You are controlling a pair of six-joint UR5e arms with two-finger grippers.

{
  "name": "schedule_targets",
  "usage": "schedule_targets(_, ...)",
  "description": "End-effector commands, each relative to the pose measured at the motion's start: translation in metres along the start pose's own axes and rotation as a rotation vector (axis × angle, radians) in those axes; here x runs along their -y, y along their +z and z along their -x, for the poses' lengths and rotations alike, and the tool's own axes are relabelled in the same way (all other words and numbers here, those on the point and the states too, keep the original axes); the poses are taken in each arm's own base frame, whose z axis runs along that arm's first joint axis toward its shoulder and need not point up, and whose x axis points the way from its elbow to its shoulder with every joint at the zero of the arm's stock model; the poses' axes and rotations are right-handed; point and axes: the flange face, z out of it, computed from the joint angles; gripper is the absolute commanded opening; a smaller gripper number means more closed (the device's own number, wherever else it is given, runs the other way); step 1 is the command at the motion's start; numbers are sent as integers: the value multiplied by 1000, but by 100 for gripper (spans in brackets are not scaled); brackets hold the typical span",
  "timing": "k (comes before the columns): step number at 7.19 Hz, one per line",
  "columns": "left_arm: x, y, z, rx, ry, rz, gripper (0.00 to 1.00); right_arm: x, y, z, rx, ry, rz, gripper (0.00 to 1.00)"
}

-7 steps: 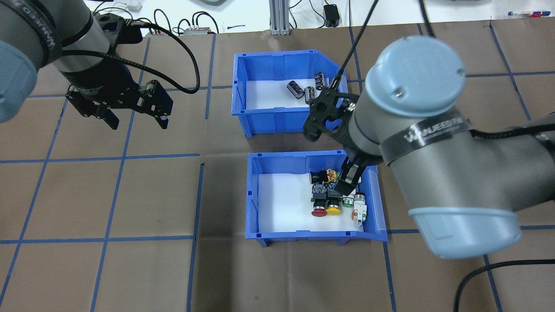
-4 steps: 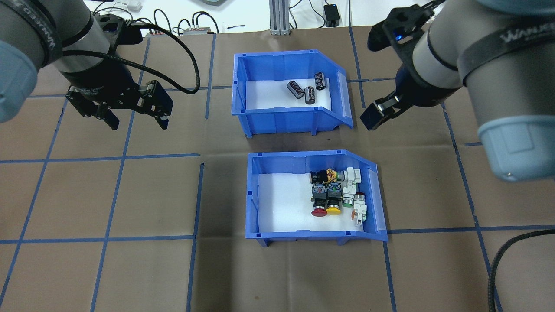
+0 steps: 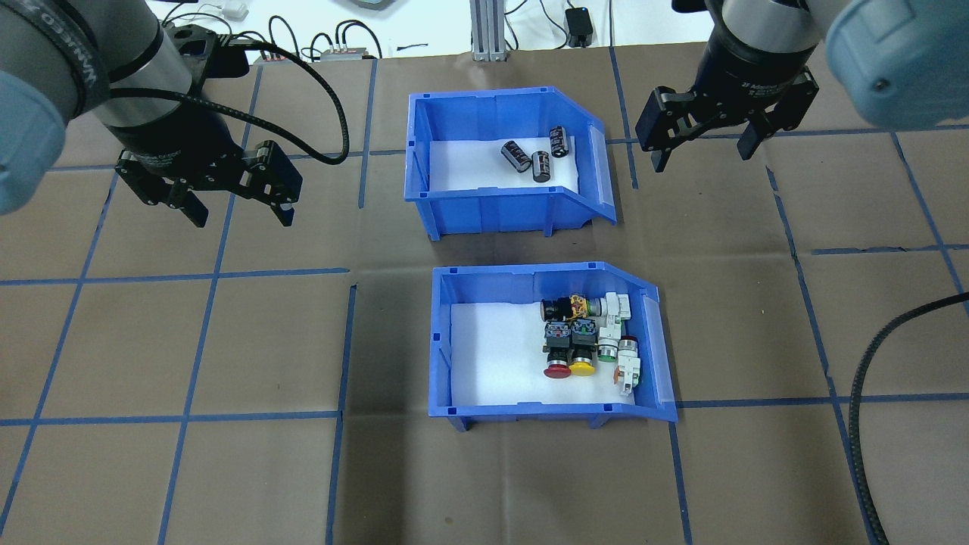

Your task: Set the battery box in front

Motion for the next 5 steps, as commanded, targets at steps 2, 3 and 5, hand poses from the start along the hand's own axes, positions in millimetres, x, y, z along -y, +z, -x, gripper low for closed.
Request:
schedule_targets(2,0,0,0,0,0,1,100,-1,31,-15,7,161,65,100)
schedule_targets(3,0,0,0,0,0,0,100,-9,30,-15,-4,160,62,100)
schedule_targets(5,0,0,0,0,0,1,100,-11,28,-16,-7,154,56,100)
